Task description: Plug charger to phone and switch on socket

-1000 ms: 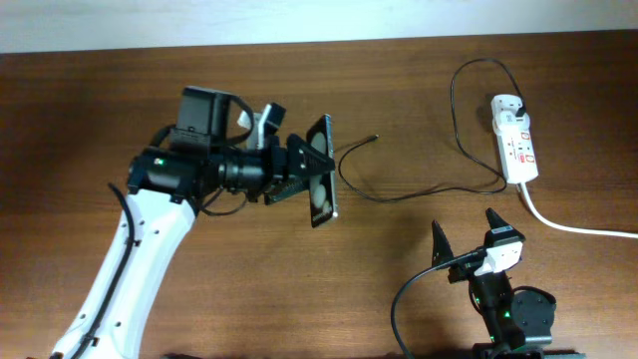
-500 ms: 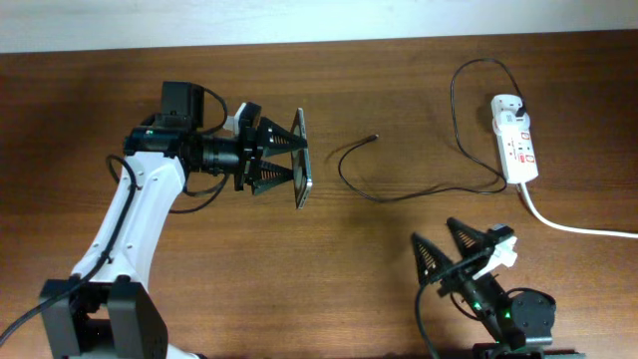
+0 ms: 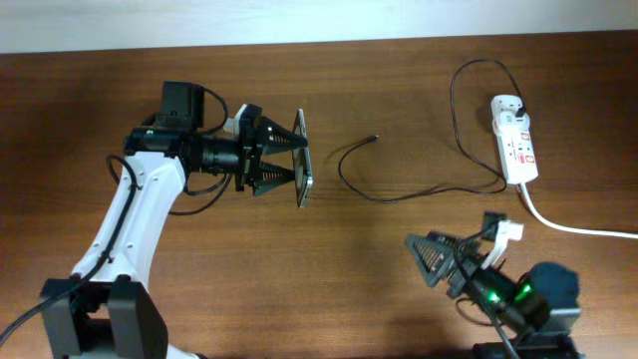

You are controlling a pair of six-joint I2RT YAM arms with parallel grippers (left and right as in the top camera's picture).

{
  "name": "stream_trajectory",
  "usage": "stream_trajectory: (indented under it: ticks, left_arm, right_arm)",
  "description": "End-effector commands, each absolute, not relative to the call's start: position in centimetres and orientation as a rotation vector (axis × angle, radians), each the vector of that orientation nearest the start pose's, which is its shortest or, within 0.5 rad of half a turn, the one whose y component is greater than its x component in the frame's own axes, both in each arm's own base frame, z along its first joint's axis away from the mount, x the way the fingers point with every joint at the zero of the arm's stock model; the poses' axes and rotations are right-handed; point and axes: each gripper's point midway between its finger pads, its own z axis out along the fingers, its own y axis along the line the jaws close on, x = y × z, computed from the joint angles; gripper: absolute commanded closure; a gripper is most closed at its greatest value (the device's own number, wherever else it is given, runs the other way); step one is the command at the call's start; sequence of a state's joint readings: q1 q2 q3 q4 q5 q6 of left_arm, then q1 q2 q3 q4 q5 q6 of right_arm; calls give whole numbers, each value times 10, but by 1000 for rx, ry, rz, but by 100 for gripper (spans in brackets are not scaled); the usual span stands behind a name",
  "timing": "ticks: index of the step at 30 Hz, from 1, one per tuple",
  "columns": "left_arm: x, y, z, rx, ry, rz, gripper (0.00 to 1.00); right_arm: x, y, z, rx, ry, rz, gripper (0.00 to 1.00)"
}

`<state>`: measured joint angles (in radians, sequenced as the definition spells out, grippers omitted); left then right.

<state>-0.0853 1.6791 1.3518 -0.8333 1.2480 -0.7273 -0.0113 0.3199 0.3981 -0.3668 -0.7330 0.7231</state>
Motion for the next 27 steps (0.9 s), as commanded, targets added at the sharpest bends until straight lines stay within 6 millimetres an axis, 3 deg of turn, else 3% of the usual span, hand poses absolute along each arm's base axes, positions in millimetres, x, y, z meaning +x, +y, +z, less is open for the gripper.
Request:
stream_trajectory:
  ticks: [1,3,5,8,10,12,14,16,18,19,21,24,27]
  left_arm:
    - [335,-193,244,-435,2584,-2012,53]
    - [335,-193,244,-435,2584,-2013,53]
    - [335,-193,244,-435,2584,-2013,53]
    - [335,-193,244,-435,2584,-2013,53]
    - [335,-193,244,-435,2584,-2013,53]
    - [335,-193,244,-435,2584,-2013,53]
    - [335,-193,244,-435,2584,-2013,53]
    - [335,-193,244,-435,2584,-2012,53]
    - [335,-193,243,-436,2586,-2007,53]
    - [335,-192,242,-437,2588,-2001,53]
    - [336,-192,240,-440,2593,-1980,53]
    - [338,-191,237,-450,2602,-1953,53]
    - [338,-191,237,-425,2598,-1943,53]
  right_arm:
    - [224,94,256,30,1995,850,10]
    - [234,101,284,-27,2000,832,9]
    - [240,113,299,-64,1995,755,9]
    - [239,148,283,-123,2051,643,9]
    - [244,185,277,-126,2043,590,9]
    - [251,243,271,-193,1992,602,8]
    - [262,274,265,-138,1982,689,7]
    - [269,287,266,-116,1958,734,4]
    - [279,298,251,-115,1971,712,1]
    - [283,304,244,-120,1974,706,4]
    - [291,315,235,-143,1962,694,22]
    - [299,310,240,-113,1925,650,27]
    - [303,306,245,-124,1894,602,40]
